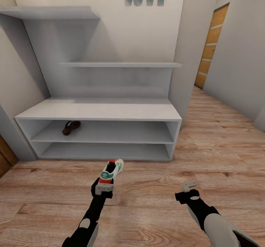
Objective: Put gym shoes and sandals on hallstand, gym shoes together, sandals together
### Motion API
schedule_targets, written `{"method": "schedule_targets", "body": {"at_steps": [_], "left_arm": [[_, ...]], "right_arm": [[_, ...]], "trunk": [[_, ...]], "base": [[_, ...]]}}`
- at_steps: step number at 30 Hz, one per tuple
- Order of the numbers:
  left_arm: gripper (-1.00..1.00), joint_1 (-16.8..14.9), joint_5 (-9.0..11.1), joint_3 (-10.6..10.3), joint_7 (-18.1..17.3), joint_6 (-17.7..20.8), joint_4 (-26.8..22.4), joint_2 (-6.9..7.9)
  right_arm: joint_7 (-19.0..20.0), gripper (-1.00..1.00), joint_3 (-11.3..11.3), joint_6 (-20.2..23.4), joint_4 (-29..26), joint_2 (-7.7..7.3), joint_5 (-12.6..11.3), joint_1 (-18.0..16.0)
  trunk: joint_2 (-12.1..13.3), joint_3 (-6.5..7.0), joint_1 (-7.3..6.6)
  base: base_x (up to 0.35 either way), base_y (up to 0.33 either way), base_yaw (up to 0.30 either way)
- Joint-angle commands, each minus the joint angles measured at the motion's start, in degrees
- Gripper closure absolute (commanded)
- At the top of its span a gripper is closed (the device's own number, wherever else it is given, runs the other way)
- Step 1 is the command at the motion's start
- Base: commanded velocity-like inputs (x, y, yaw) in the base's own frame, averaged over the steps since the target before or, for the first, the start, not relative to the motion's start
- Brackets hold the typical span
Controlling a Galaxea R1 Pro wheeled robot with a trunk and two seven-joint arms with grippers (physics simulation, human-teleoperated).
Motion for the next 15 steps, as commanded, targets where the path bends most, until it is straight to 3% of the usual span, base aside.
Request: {"method": "schedule_targets", "body": {"at_steps": [1,6,12,15], "left_arm": [[1.0,0.0,0.0,0.0,0.1,-0.2,-0.1,0.0],[1.0,0.0,0.0,-0.2,0.4,-1.5,-0.2,0.0],[1.0,0.0,0.0,-0.3,0.5,-6.9,-1.1,0.0],[1.0,0.0,0.0,-0.2,0.6,-7.7,-1.5,0.0]], "right_arm": [[-0.4,-1.0,0.0,-0.2,0.5,-0.01,0.0,0.0],[-1.5,-1.0,0.1,-0.7,1.8,0.04,0.0,0.0],[-2.0,-1.0,0.1,-1.3,2.4,0.06,0.0,0.0],[-2.1,-1.0,0.1,-2.6,2.6,0.06,0.0,0.0]], "trunk": [[0.0,0.0,0.0],[0.0,0.0,0.0],[0.0,0.0,0.0],[0.0,0.0,0.0]], "base": [[0.0,0.0,0.0],[0.0,0.0,0.0],[0.0,0.0,0.0],[0.0,0.0,0.0]]}}
